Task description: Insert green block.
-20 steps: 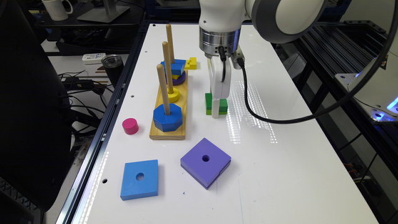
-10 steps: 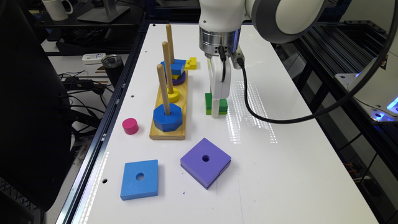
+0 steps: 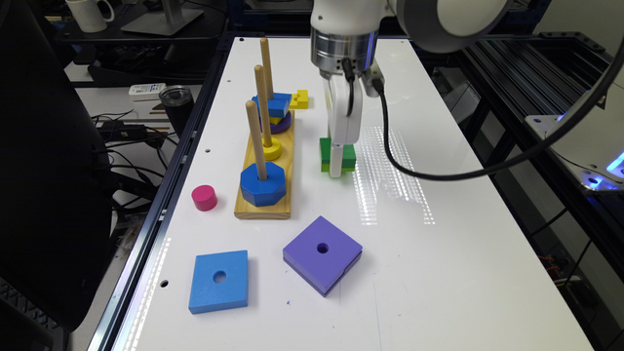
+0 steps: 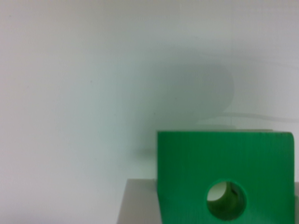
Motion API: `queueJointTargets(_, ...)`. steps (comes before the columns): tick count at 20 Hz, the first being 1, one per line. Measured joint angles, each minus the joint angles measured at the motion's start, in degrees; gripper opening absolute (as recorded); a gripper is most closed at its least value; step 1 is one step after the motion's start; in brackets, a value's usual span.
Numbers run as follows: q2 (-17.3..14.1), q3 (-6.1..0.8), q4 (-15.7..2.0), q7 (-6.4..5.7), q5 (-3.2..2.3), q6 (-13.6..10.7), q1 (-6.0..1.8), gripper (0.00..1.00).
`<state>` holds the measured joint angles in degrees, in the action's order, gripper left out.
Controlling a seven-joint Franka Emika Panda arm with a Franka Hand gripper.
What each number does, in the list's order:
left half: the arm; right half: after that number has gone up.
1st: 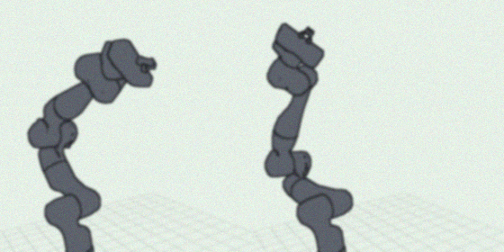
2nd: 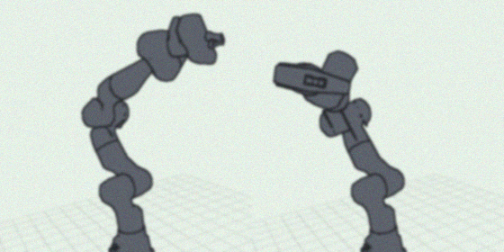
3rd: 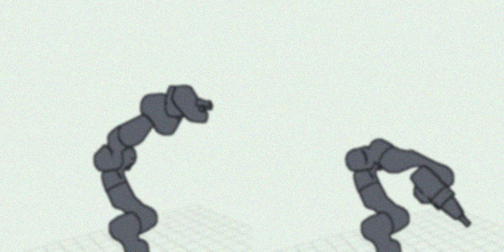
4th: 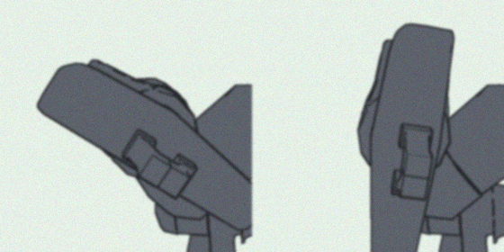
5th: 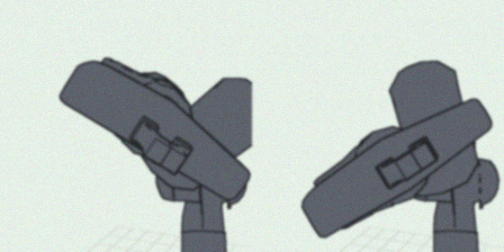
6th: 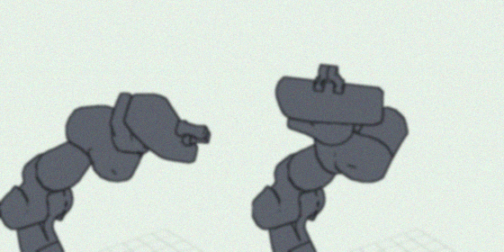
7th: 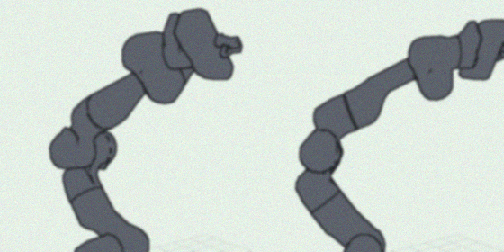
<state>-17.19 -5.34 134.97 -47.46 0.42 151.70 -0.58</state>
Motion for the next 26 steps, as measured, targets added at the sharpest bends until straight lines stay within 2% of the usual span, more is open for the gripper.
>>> queueJointTargets(19,15.2,-0.01,-0.06,0.0,0.38,-14.5,-0.04,0.0)
queueJointTargets(26,19.8,0.0,-0.75,0.01,0.55,-19.1,-0.1,0.0)
